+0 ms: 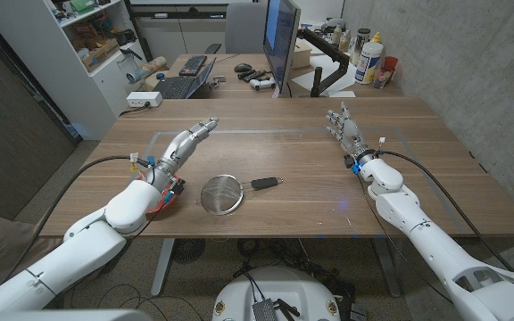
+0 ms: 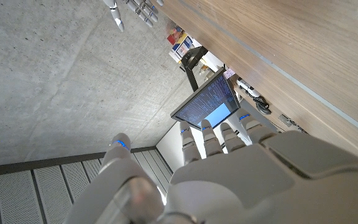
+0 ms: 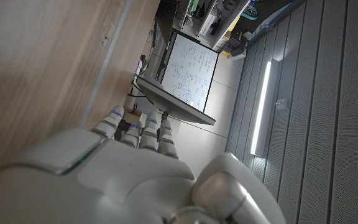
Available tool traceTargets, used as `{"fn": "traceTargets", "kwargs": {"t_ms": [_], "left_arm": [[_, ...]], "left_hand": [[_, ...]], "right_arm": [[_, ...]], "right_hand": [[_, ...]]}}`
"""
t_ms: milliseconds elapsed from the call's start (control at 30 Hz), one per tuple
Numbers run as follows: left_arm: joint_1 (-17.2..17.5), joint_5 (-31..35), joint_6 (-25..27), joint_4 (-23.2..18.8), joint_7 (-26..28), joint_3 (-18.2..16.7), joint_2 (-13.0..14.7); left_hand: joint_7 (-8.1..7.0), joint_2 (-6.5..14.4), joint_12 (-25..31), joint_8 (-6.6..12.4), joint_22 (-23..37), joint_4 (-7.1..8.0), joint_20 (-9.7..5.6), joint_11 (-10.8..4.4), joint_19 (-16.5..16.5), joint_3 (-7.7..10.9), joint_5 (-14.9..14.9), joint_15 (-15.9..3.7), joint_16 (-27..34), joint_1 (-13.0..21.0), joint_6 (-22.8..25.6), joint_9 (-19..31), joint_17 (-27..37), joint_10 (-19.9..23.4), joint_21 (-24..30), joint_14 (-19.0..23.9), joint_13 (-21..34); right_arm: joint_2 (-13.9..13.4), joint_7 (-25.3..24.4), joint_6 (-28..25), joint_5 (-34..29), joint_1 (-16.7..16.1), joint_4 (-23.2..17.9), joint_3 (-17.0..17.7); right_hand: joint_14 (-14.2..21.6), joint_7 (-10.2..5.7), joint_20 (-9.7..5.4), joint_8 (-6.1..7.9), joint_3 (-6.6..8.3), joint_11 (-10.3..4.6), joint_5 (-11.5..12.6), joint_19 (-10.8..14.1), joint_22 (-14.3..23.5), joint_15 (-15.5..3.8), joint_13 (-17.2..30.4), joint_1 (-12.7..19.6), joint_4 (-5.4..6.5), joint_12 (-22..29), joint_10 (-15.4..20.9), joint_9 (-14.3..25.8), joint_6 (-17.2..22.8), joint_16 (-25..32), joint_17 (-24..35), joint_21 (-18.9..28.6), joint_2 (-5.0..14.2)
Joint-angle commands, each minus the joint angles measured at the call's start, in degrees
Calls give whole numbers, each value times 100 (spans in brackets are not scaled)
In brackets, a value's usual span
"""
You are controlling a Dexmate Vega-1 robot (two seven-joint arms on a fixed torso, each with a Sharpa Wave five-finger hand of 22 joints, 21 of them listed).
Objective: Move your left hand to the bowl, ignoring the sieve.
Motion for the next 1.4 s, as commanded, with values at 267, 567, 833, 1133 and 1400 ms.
{"fn": "traceTargets", "kwargs": {"t_ms": [267, 567, 833, 1133, 1400], "left_arm": [[710, 314, 89, -362, 221, -462, -174], [1084, 455, 97, -538, 240, -772, -321], [1348, 598, 129, -669, 215, -1006, -488], [1662, 767, 298, -854, 190, -1315, -701], [1821, 826, 304, -897, 159, -1502, -983]], "left_hand": [[-14, -42, -4, -10, 9, -6, 50, -18, -4, -33, 6, -228, -2, 44, 52, 22, 9, 6, -25, -46, 21], [-12, -49, -6, -13, 9, -5, 71, -23, -8, -41, 7, -210, -3, 40, 61, 22, 9, -1, -22, -61, 21], [-5, -54, -4, -13, 9, -4, 80, -24, -7, -48, 7, -192, -4, 37, 74, 22, 9, 5, -19, -73, 21], [-11, -57, -3, -15, 10, -2, 98, -20, -11, -54, 8, -179, 5, 34, 83, 22, 9, 8, -17, -59, 21], [-14, -59, -4, -19, 10, -1, 103, -31, -7, -60, 10, -179, 12, 32, 86, 22, 9, 6, -13, -45, 20]], "right_arm": [[3, 70, 18, 23, 59, 133, 7], [6, 100, 92, 7, 88, 209, 17], [-9, 84, 6, 14, 78, 179, 20], [-1, 93, 43, 1, 88, 268, 23], [11, 84, 18, -2, 85, 282, 22]], "right_hand": [[-83, 17, 6, 14, -5, -6, -12, -20, 14, 7, 9, 6, 32, -20, -60, 15, -35, -4, 3, -8, 104], [-85, 26, -3, 21, -6, -15, -16, -31, 14, 11, 8, 3, 34, -16, -61, 14, -33, 5, 2, -5, 105], [-87, 35, -6, 25, -8, -13, -19, -38, 13, 9, 7, 0, 36, -13, -61, 14, -36, 12, 1, -2, 105], [-87, 32, -8, 30, -9, -8, -23, -43, 13, 12, 6, -2, 38, -8, -60, 14, -36, 19, 0, 2, 106], [-94, 33, -8, 33, -9, -13, -25, -45, 13, 11, 6, -3, 39, 0, -48, 14, -38, 21, -1, 5, 107]]}}
